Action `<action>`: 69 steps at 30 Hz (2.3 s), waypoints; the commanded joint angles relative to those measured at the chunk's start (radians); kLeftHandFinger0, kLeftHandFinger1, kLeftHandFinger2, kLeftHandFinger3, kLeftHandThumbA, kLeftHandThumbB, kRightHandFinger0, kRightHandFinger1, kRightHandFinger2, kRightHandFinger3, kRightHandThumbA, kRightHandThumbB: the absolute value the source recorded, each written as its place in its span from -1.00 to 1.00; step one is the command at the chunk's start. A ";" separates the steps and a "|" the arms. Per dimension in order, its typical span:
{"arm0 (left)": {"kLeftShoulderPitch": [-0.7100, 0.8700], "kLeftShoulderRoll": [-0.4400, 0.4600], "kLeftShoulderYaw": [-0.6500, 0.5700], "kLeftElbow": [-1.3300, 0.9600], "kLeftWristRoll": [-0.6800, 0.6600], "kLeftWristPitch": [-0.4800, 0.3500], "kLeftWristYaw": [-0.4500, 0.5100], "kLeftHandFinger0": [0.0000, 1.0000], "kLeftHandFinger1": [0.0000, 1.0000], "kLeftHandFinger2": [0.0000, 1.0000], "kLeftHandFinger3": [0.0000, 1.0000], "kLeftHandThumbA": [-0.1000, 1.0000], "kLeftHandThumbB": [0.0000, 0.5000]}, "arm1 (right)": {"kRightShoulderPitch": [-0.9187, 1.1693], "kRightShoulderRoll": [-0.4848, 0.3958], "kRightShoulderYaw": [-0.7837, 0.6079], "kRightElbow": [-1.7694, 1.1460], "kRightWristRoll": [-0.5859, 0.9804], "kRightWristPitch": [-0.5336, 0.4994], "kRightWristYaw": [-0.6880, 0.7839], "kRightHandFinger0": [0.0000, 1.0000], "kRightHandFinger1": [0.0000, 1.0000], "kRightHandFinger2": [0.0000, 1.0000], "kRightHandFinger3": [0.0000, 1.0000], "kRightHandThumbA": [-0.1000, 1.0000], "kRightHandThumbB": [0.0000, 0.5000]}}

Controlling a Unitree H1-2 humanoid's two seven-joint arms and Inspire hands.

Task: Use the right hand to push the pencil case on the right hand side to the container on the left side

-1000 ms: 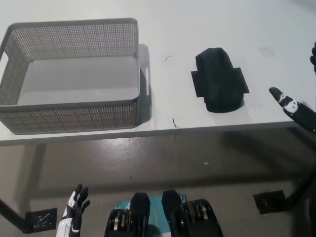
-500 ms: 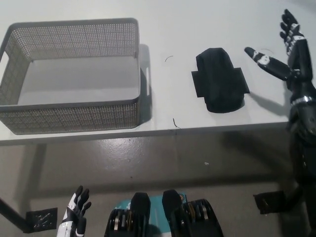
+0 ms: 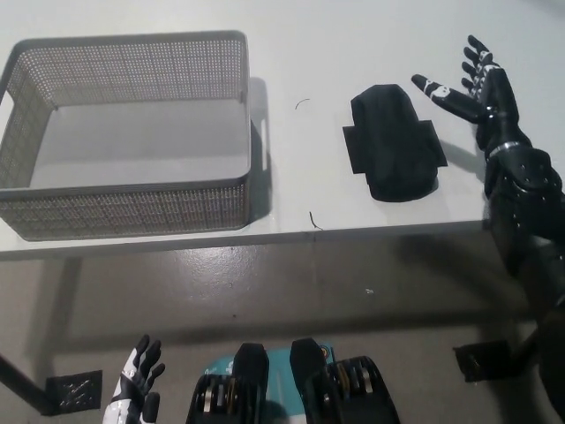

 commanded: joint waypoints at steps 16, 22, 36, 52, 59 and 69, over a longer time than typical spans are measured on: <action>0.023 0.002 -0.013 -0.063 -0.015 -0.032 -0.018 1.00 1.00 1.00 1.00 0.85 -0.46 | -0.039 0.059 -0.003 0.124 0.029 -0.076 -0.009 1.00 1.00 1.00 1.00 1.00 -0.20; 0.026 0.004 -0.010 -0.069 -0.025 -0.034 -0.019 1.00 1.00 1.00 1.00 0.83 -0.49 | -0.001 0.078 -0.013 0.136 0.041 -0.074 0.003 1.00 1.00 1.00 1.00 1.00 -0.20; 0.019 -0.002 -0.014 -0.083 -0.030 -0.025 -0.025 1.00 1.00 1.00 1.00 0.78 -0.49 | 0.024 0.165 0.006 0.148 0.041 -0.075 -0.006 1.00 1.00 1.00 1.00 1.00 -0.17; 0.002 0.000 -0.016 -0.076 -0.037 -0.031 -0.029 1.00 1.00 1.00 1.00 0.76 -0.47 | -0.051 0.279 0.005 0.146 0.060 -0.075 -0.006 1.00 1.00 1.00 1.00 1.00 -0.13; 0.001 0.005 -0.014 -0.085 -0.045 -0.033 -0.033 1.00 1.00 1.00 1.00 0.76 -0.50 | -0.067 0.331 0.011 0.150 0.057 -0.089 -0.006 1.00 1.00 1.00 1.00 1.00 -0.08; -0.014 0.004 -0.009 -0.090 -0.031 -0.035 -0.032 1.00 1.00 1.00 1.00 0.77 -0.53 | -0.096 0.410 -0.004 0.146 0.081 -0.089 -0.028 1.00 1.00 1.00 1.00 1.00 -0.17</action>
